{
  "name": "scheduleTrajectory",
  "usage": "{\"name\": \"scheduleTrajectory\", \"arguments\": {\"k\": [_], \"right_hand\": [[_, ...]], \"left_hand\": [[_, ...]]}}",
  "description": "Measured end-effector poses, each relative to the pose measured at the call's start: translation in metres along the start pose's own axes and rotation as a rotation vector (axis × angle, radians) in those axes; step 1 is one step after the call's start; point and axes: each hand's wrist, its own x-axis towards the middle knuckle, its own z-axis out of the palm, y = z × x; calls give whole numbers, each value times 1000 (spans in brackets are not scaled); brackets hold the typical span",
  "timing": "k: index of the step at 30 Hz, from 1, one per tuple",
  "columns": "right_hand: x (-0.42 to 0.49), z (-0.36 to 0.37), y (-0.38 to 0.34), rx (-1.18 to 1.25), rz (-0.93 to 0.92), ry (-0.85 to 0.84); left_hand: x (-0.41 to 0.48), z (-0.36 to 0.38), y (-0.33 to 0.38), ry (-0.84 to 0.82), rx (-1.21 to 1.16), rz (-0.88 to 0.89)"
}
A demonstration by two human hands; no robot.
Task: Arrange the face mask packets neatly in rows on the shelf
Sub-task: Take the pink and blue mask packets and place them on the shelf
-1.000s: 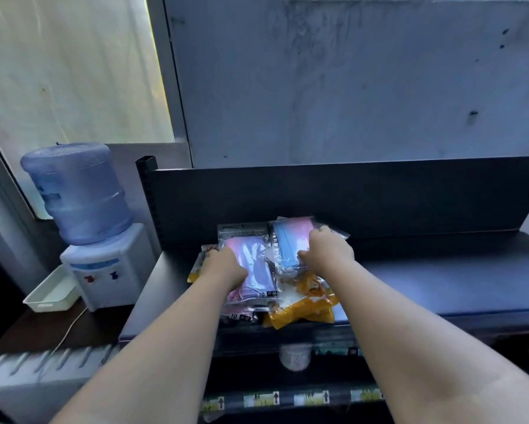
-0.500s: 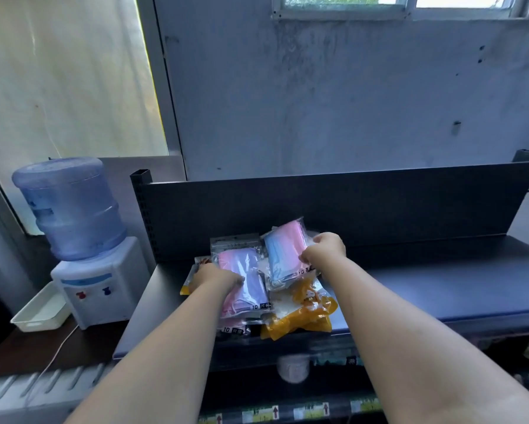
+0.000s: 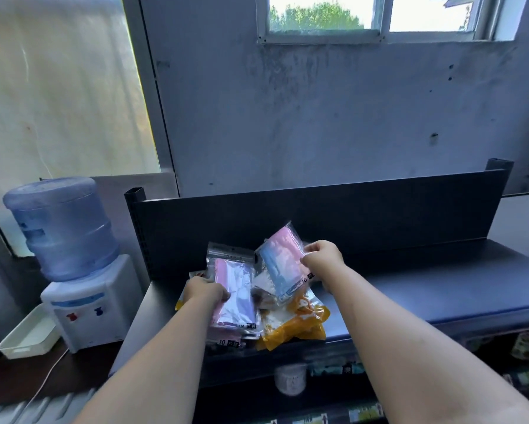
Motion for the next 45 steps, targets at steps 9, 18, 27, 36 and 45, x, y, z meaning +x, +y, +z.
{"name": "scheduleTrajectory", "arguments": {"k": [9, 18, 27, 36, 45], "right_hand": [[-6, 4, 0, 235, 7, 10], [-20, -15, 5, 428, 3, 17], [-49, -14, 29, 481, 71, 9], [-63, -22, 27, 759, 106, -23], [-54, -70, 50, 879, 92, 42]], "left_hand": [[1, -27, 2, -131, -314, 24], [-9, -34, -2, -206, -543, 76], [-19, -39, -19, -172, -654, 62], [-39, -34, -15, -242, -727, 79], [-92, 15, 12, -327, -791, 133]]}}
